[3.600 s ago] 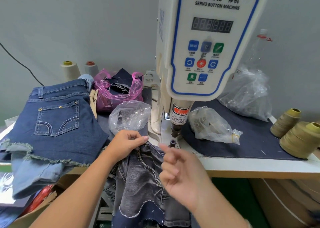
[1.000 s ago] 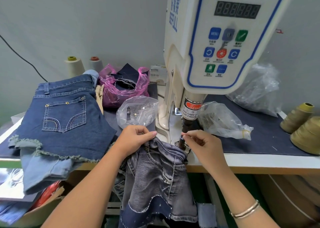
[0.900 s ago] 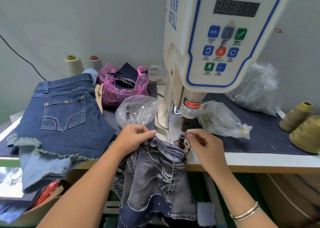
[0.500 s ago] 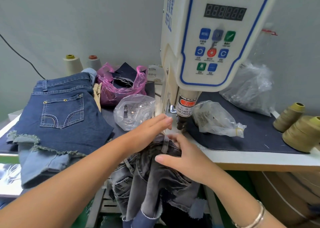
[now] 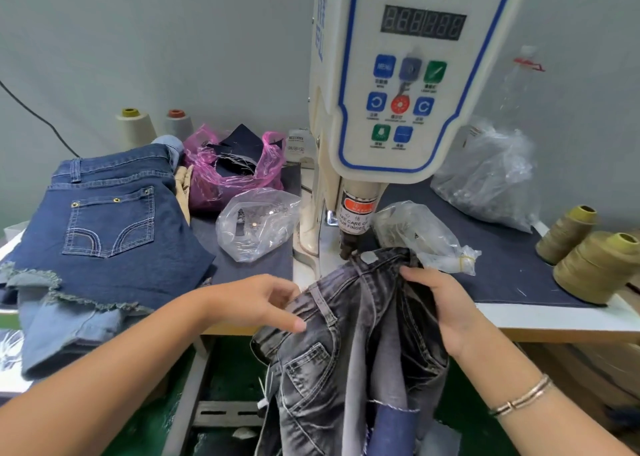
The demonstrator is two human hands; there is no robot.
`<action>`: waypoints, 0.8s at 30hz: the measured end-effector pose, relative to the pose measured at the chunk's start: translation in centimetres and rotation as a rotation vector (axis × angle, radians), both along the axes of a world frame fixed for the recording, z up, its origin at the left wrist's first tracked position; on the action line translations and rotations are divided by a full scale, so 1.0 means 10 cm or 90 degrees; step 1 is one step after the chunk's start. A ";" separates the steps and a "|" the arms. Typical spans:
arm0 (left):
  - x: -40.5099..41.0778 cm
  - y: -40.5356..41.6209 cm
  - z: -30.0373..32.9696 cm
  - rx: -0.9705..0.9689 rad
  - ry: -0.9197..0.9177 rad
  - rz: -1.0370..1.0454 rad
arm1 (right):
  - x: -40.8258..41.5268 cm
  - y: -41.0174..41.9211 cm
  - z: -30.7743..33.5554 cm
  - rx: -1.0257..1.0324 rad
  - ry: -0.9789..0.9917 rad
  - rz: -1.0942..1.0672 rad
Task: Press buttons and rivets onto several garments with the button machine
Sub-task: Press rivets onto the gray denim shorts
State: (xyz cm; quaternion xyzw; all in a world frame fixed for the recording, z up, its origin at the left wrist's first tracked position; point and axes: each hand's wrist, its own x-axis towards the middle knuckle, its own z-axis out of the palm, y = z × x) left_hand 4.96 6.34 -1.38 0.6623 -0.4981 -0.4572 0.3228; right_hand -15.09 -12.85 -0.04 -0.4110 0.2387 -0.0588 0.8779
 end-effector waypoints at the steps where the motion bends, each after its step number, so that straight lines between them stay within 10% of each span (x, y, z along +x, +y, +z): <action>1: 0.01 0.01 -0.01 0.002 0.008 -0.002 | 0.00 -0.03 -0.03 0.007 0.008 -0.013; 11: 0.10 -0.33 0.20 -0.069 0.145 0.130 | 0.01 -0.44 -0.05 -0.125 0.085 0.000; 16: 0.07 -0.57 0.15 -0.075 0.058 0.166 | 0.11 -0.63 0.14 -0.436 0.202 0.132; 24: -0.01 -0.80 -0.09 -0.134 -0.063 0.266 | 0.16 -0.49 -0.28 -0.205 0.137 -0.148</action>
